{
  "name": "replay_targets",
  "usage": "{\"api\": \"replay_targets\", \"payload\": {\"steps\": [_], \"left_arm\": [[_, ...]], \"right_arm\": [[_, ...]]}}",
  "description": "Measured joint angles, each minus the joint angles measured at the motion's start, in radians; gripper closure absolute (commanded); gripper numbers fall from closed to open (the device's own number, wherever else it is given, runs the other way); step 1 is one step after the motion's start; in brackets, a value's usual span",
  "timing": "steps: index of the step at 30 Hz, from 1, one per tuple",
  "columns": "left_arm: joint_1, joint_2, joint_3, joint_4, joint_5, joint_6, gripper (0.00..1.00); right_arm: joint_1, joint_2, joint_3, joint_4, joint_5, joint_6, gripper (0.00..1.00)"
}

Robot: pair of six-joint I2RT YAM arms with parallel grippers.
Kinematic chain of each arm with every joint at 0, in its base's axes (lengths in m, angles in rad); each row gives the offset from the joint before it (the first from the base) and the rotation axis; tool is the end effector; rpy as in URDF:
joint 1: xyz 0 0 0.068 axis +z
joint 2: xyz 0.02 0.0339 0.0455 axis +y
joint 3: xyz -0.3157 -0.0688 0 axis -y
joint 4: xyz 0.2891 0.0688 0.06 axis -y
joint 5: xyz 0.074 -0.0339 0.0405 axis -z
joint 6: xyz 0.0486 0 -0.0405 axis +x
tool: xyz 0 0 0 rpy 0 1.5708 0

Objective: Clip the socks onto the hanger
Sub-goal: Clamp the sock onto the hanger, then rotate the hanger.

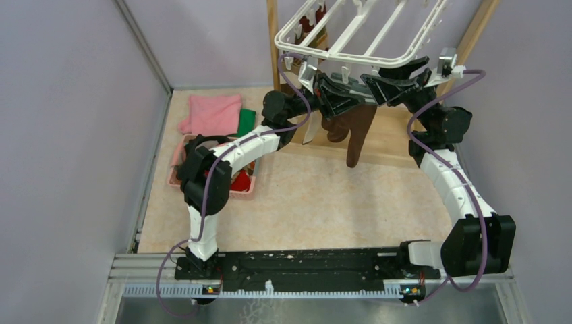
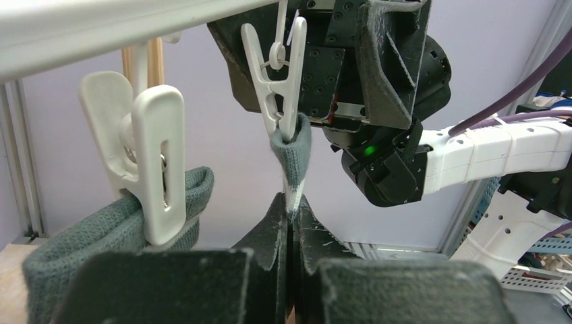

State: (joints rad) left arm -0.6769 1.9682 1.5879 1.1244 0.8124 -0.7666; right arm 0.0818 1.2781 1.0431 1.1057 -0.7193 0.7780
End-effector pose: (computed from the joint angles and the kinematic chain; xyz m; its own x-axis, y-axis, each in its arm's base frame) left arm 0.3770 -0.3482 0.4258 -0.2073 -0.4454 -0.8710 0.9764 -0.1491 -0.1562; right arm 0.2917 0.0560 0.4914 0.2029 0.5464 -0.8126 -0.8801 0.4655 0.0933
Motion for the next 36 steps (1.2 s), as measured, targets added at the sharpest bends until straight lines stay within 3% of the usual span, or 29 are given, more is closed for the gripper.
{"api": "replay_targets", "payload": {"steps": [5, 7, 9, 14, 17, 27, 36], "left_arm": [[0.000, 0.000, 0.000, 0.000, -0.001, 0.000, 0.99], [0.000, 0.000, 0.000, 0.000, -0.001, 0.000, 0.97], [0.000, 0.000, 0.000, 0.000, -0.001, 0.001, 0.90], [0.000, 0.000, 0.000, 0.000, -0.006, 0.004, 0.68], [0.000, 0.000, -0.007, 0.002, -0.013, 0.008, 0.59], [0.000, -0.051, -0.137, -0.029, -0.038, 0.061, 0.50], [0.001, -0.298, -0.389, -0.082, -0.051, 0.219, 0.20]], "right_arm": [[0.000, -0.002, 0.000, -0.014, 0.005, -0.008, 0.41], [0.000, -0.002, 0.000, -0.017, 0.008, -0.010, 0.31], [-0.001, -0.003, -0.001, -0.022, 0.014, -0.014, 0.23], [-0.011, -0.043, -0.023, -0.064, 0.039, -0.043, 0.17], [-0.020, -0.089, -0.055, -0.087, 0.050, -0.066, 0.16], [-0.046, -0.231, -0.168, -0.158, 0.076, -0.122, 0.15], [-0.048, -0.427, -0.333, -0.274, 0.150, -0.199, 0.14]]}}
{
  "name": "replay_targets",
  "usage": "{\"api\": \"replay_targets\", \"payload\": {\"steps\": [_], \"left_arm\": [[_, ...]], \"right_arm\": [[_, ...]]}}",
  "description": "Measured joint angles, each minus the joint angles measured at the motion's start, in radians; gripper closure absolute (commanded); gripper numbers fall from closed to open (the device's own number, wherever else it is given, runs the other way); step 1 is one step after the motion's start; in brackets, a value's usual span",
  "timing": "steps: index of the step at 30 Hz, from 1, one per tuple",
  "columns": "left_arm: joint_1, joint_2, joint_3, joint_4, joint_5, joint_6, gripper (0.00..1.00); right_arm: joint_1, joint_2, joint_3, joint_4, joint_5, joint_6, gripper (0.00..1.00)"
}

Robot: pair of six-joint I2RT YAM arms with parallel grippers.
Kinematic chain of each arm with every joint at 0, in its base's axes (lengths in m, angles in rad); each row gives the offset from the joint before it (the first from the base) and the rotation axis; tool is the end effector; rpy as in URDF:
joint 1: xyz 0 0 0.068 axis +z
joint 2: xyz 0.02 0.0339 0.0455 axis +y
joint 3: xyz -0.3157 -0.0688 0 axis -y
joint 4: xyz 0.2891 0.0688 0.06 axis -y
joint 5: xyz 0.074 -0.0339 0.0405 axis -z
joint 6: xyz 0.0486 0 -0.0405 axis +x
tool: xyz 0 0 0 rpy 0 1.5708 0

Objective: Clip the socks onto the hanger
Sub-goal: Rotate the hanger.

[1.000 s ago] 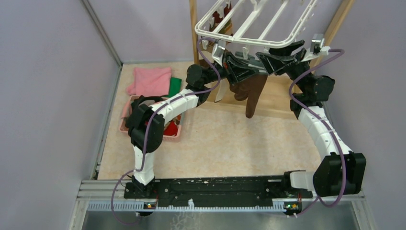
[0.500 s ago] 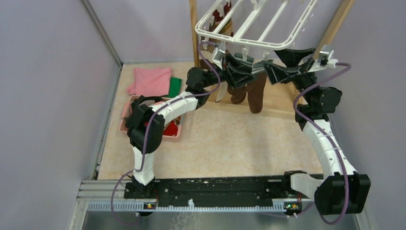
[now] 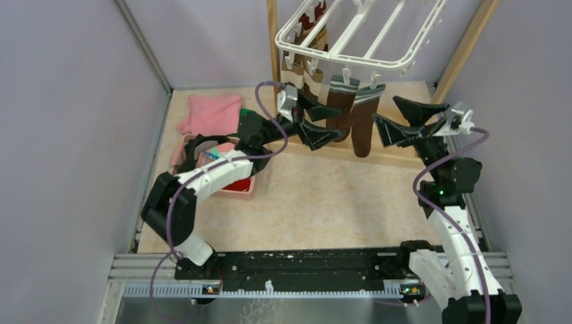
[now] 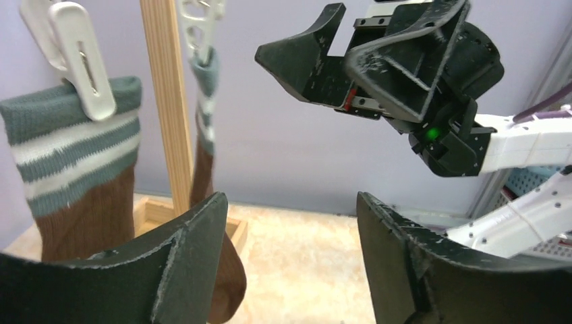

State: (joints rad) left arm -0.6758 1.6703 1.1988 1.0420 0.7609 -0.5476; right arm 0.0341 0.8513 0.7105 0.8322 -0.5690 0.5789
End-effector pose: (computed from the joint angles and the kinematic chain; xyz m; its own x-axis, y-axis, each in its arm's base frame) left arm 0.3130 -0.2939 0.4087 -0.1119 -0.3936 -0.9125 0.9927 -0.0034 -0.1202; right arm 0.1942 0.0328 0.4431 0.2908 0.4711 -0.8328 -0.7199 0.6810 0.1339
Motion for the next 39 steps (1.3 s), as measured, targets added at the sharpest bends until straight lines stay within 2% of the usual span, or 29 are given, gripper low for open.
{"api": "replay_targets", "payload": {"steps": [4, 8, 13, 18, 31, 39], "left_arm": [[0.000, -0.189, -0.179, -0.060, -0.018, 0.126, 0.08], [0.000, -0.355, -0.341, -0.148, -0.078, 0.251, 0.01], [0.002, -0.497, -0.499, -0.321, -0.221, 0.344, 0.01], [0.013, -0.599, -0.613, -0.481, -0.375, 0.367, 0.01], [0.035, -0.641, -0.674, -0.688, -0.568, 0.327, 0.01], [0.056, -0.631, -0.673, -0.811, -0.603, 0.314, 0.01]], "right_arm": [[0.000, -0.146, -0.133, -0.052, 0.054, -0.055, 0.13], [0.000, -0.241, -0.237, -0.093, 0.090, -0.100, 0.11], [0.000, -0.282, -0.357, -0.113, 0.135, -0.127, 0.09], [0.000, -0.265, -0.454, -0.110, 0.181, -0.119, 0.10], [0.000, -0.128, -0.549, 0.008, 0.259, -0.077, 0.09], [0.000, -0.066, -0.549, 0.049, 0.269, -0.077, 0.09]]}}
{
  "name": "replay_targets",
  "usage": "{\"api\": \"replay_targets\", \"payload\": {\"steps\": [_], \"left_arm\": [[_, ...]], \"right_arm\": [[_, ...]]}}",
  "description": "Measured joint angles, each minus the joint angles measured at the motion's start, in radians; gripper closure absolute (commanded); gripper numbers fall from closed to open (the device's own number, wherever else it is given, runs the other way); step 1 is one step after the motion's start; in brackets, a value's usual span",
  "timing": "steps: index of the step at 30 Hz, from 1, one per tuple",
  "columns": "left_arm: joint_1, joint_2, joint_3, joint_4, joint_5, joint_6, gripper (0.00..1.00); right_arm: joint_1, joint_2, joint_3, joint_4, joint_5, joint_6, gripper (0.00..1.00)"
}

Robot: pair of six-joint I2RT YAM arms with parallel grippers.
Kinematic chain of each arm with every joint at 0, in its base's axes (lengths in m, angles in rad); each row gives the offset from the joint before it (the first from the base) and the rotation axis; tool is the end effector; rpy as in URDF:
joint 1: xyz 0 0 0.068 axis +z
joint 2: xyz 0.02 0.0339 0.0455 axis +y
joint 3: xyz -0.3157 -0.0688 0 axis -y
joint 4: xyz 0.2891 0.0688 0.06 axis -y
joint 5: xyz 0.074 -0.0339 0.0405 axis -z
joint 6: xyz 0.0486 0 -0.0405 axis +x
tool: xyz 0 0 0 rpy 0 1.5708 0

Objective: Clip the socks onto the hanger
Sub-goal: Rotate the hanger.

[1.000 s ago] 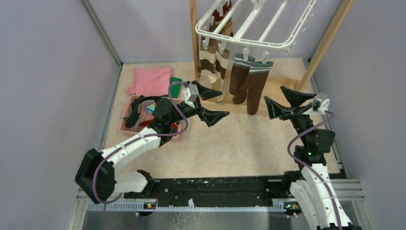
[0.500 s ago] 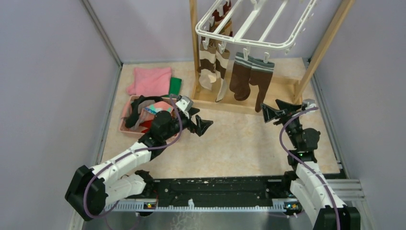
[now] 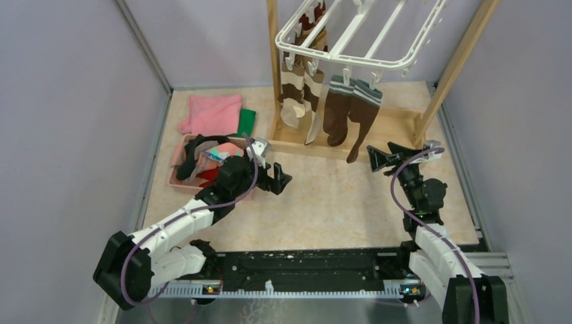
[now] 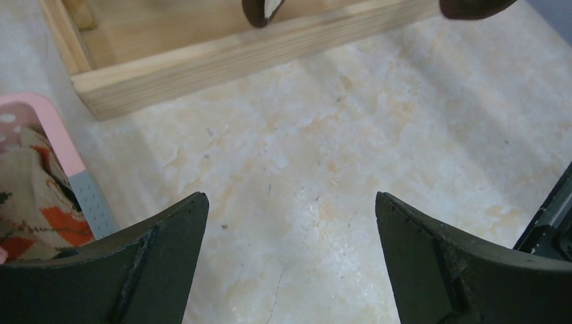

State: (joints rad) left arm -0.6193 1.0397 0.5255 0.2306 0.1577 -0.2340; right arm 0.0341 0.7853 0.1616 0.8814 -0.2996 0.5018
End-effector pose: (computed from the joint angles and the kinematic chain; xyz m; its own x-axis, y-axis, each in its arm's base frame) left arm 0.2060 -0.1562 0.2616 -0.3830 -0.0082 -0.9237 0.6242 0.7348 -0.2654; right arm 0.1823 0.0206 0.2473 0.0704 0.4622 -0.8839 -0.4011 0.8245 0.3992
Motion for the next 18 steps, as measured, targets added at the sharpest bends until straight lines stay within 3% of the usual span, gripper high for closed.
{"api": "replay_targets", "payload": {"steps": [11, 18], "left_arm": [[0.005, 0.004, -0.019, -0.038, -0.077, -0.034, 0.01], [0.005, -0.031, -0.083, 0.029, -0.137, -0.055, 0.01]], "right_arm": [[0.009, 0.144, 0.021, 0.045, -0.103, 0.016, 0.10], [0.010, 0.216, 0.074, 0.082, -0.148, 0.042, 0.21]]}}
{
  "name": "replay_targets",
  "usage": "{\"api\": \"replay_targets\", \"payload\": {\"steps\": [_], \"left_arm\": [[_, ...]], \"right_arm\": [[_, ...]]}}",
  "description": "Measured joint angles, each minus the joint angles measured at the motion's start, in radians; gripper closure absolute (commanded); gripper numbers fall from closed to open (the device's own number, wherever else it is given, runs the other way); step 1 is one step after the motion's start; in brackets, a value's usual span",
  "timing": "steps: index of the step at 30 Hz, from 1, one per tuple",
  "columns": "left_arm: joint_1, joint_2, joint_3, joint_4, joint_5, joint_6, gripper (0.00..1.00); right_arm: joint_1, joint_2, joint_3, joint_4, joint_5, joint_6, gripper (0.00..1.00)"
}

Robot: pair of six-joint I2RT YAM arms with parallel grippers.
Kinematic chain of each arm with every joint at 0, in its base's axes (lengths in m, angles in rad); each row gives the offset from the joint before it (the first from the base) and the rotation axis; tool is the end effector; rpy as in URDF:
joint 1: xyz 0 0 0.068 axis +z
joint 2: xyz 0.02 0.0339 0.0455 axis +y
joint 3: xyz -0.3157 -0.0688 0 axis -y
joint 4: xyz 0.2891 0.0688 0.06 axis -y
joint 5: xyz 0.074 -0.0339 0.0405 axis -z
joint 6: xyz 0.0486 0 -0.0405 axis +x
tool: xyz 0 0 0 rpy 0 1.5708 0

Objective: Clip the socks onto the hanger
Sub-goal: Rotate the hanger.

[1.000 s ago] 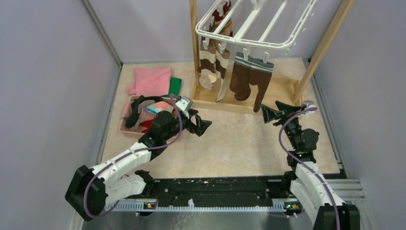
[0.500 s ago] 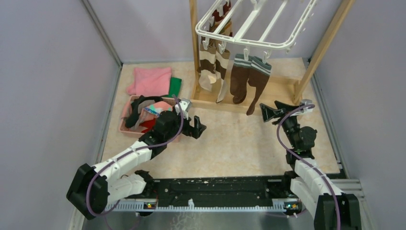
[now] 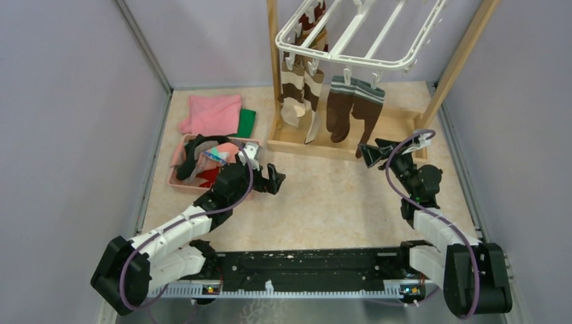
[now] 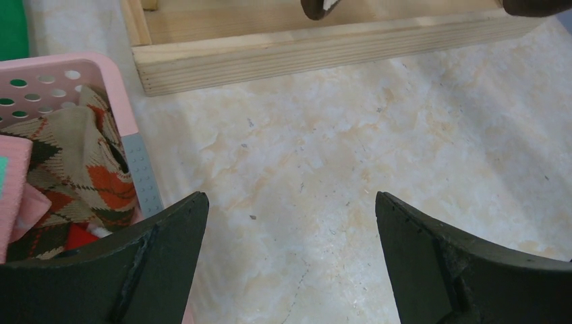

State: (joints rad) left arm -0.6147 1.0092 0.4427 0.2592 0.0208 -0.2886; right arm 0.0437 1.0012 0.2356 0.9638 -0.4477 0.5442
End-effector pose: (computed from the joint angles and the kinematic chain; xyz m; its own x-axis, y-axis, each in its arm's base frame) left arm 0.1995 -0.1420 0.2391 -0.4056 -0.0620 -0.9119 0.4979 0.8217 -0.2773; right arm 0.2141 0.0304 0.2455 -0.0716 0.4640 -0.8829 -0.4983 0.7502 0.4347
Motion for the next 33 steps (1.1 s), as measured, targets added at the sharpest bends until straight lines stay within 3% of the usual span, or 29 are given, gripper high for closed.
{"api": "replay_targets", "payload": {"steps": [6, 13, 16, 24, 33], "left_arm": [[0.001, -0.023, -0.029, 0.073, -0.039, -0.009, 0.01], [0.004, -0.070, -0.039, 0.106, -0.057, -0.008, 0.01], [0.005, -0.110, -0.059, 0.106, -0.070, -0.004, 0.02], [0.006, -0.207, -0.086, 0.077, -0.116, 0.020, 0.02], [0.008, -0.268, -0.099, 0.052, -0.150, 0.041, 0.02]], "right_arm": [[0.008, 0.118, 0.070, 0.074, -0.015, 0.038, 0.43], [0.084, 0.214, 0.145, 0.111, -0.026, 0.039, 0.81], [0.127, 0.214, 0.169, 0.104, -0.024, 0.014, 0.91], [0.252, 0.245, 0.235, 0.082, -0.012, -0.053, 0.94], [0.378, 0.384, 0.371, 0.053, 0.002, -0.101, 0.95]]}}
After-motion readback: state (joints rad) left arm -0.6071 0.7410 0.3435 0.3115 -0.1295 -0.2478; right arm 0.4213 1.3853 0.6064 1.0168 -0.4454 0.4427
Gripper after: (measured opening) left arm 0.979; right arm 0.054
